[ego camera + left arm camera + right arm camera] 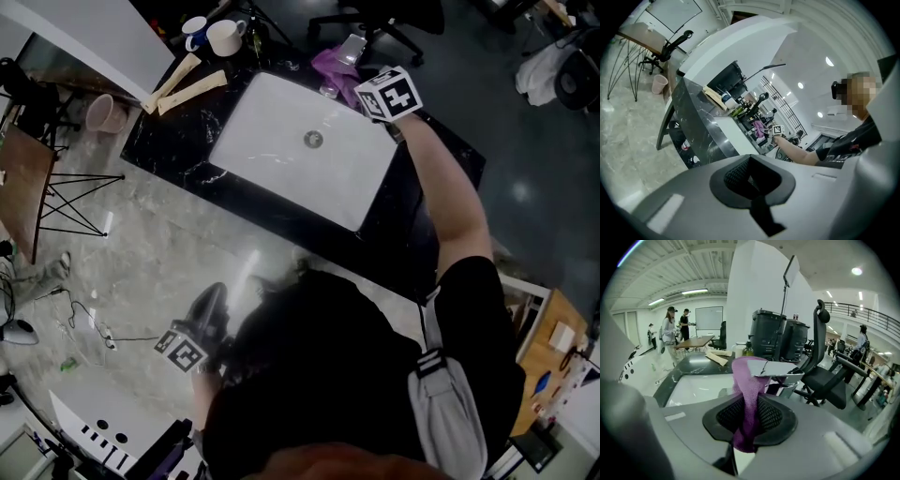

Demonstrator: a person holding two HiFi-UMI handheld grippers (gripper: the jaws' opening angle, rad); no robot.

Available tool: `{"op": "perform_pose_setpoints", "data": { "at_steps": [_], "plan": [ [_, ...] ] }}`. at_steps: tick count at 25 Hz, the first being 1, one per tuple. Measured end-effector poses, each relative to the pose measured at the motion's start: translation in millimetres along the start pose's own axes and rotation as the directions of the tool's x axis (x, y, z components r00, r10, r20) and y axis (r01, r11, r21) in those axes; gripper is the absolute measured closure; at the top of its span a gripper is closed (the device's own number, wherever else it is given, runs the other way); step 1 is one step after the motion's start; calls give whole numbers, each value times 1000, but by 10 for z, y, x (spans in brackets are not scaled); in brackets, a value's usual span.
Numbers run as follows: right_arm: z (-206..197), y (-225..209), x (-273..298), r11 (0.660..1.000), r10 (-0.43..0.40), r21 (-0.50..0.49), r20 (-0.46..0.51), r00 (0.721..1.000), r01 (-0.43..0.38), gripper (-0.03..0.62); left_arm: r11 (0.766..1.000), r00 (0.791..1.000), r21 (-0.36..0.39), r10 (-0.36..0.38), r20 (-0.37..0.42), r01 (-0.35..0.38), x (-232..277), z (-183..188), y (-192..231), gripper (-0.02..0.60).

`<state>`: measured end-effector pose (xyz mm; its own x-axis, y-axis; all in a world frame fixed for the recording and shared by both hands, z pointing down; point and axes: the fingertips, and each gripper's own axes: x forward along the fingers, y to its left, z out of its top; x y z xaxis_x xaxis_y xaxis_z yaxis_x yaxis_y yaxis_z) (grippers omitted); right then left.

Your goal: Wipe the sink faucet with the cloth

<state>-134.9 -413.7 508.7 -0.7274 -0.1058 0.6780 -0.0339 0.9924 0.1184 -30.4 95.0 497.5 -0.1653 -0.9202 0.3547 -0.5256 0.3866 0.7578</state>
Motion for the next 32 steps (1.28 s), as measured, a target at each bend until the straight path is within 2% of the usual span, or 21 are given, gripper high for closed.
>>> {"op": "perform_pose_setpoints", "data": {
  "at_steps": [3, 6, 8, 10, 15, 19, 21, 26, 32],
  "plan": [
    [-28, 458, -149, 994, 93, -59, 24, 995, -91, 519, 1000, 1000, 10, -13, -9, 13, 39, -3, -35, 589],
    [-201, 975, -253, 970, 177, -165, -12, 984, -176, 519, 1000, 1000, 19, -18, -17, 18, 59, -6, -62, 589],
    [-381, 1194, -228, 952, 197, -229, -57, 979, -205, 519, 1000, 1000, 19, -14, -19, 15, 51, -18, -61, 589],
    [-526, 1160, -123, 949, 171, -253, -95, 981, -190, 519, 1000, 1000, 13, -4, -10, 4, 20, -31, -53, 589],
    [-529, 380, 237, 991, 20, -132, -91, 996, -32, 520, 999, 999, -15, 40, 15, -40, -86, -62, -1, 589],
    [-467, -250, 449, 994, -110, 12, -76, 991, 112, 520, 996, 997, -35, 78, 25, -77, -151, -88, 74, 589],
    [-479, -361, 540, 990, -118, 67, -87, 989, 124, 517, 995, 996, -44, 90, 26, -88, -157, -98, 104, 589],
    [-589, -265, 659, 986, -100, 122, -129, 987, 116, 519, 995, 996, -45, 85, 18, -85, -125, -116, 115, 589],
    [-541, -185, 487, 987, -72, 138, -100, 992, 85, 520, 997, 998, -32, 64, 14, -64, -86, -95, 80, 589]
  ]
}}
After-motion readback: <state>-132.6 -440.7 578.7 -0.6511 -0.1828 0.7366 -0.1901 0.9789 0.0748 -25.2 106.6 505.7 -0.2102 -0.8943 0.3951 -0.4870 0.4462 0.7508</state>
